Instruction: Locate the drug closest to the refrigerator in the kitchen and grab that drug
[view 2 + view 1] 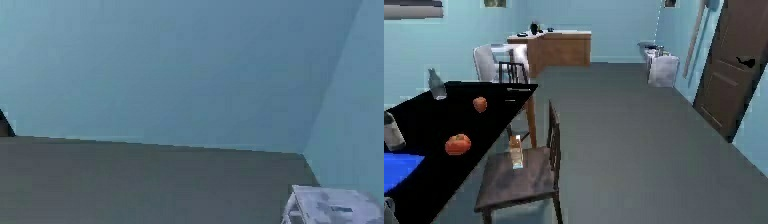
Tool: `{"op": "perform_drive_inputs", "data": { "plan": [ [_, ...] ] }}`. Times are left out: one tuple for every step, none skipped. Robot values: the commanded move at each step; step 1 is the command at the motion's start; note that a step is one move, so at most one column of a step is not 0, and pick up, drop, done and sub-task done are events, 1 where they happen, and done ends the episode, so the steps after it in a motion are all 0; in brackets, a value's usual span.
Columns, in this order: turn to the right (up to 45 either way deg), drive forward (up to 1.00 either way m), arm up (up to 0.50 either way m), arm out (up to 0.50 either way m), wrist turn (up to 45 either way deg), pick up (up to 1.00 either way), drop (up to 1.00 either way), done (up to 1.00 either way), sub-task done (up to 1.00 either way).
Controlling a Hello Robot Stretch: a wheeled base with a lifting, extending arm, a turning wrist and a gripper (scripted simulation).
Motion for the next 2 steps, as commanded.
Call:
{"op": "perform_drive_inputs", "data": {
  "plan": [
    [36.0, 0.0, 0.0, 0.0, 0.0, 0.0, 0.0, 0.0, 0.0],
    [0.0, 0.7, 0.0, 0.0, 0.0, 0.0, 0.0, 0.0, 0.0]
  ]
}}
